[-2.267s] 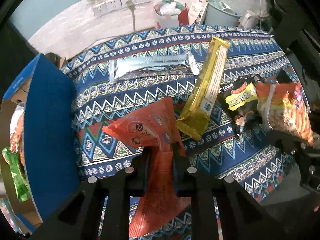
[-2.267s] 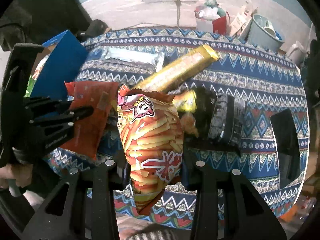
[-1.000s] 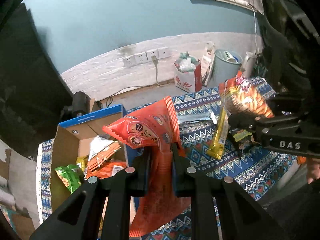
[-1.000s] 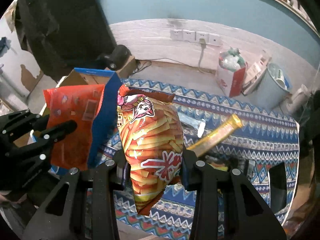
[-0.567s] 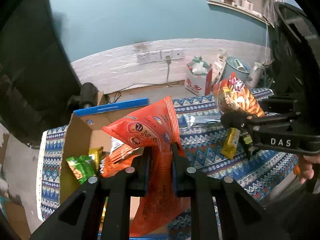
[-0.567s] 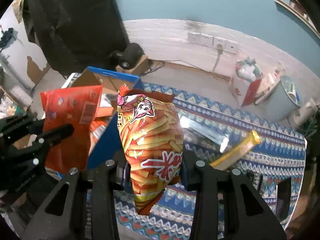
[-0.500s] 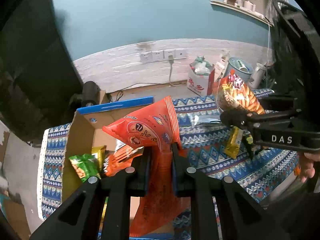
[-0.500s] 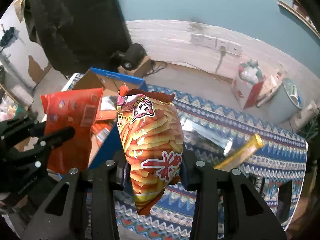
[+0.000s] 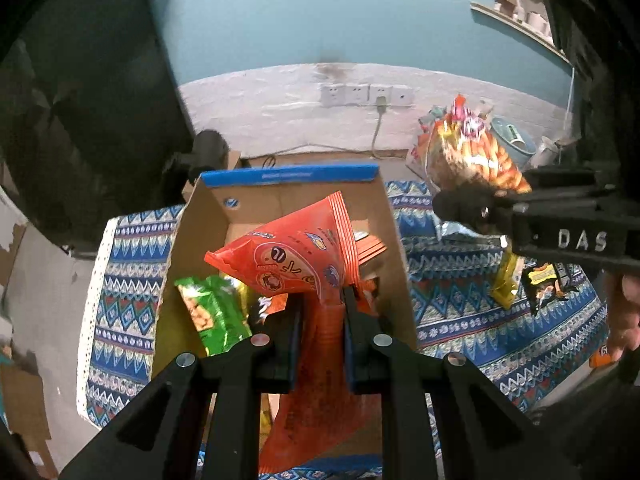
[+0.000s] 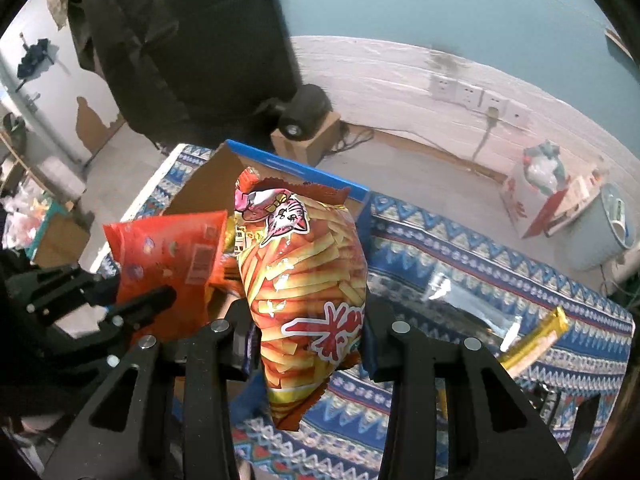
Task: Organize snacks
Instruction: 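Carry the red-orange bag with the left tool while the right tool carries the fries bag to the box, then open the left tool over the box while the right tool drops the fries bag in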
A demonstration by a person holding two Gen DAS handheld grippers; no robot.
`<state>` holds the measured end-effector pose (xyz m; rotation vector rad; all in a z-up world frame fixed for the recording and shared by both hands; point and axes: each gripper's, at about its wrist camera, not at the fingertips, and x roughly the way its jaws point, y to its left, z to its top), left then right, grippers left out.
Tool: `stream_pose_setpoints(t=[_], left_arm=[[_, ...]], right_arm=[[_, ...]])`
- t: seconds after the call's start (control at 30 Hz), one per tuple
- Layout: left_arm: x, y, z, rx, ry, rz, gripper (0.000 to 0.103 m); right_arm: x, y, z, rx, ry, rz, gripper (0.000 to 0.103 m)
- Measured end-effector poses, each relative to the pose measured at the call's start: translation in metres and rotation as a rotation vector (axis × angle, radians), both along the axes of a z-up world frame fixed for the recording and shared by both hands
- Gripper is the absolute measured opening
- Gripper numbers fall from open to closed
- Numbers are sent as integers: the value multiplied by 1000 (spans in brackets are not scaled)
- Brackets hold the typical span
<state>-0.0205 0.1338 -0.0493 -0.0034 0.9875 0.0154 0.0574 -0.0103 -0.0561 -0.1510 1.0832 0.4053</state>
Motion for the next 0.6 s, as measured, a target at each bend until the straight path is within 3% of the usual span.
stream_pose_setpoints(t=[0.37, 0.43, 0.5, 0.6], left_arm=[[2, 35, -31, -44, 102, 59, 19], [2, 38, -31, -42, 110, 70, 25], [1, 41, -29, -29, 102, 82, 43], [-1, 46, -22, -7, 73, 94, 58]], right_arm=[[12, 40, -18, 2, 47, 47, 38], [14, 46, -21, 1, 52, 54, 38], [14, 52, -23, 0, 56, 63, 38], [15, 58, -26, -3, 62, 73, 38]])
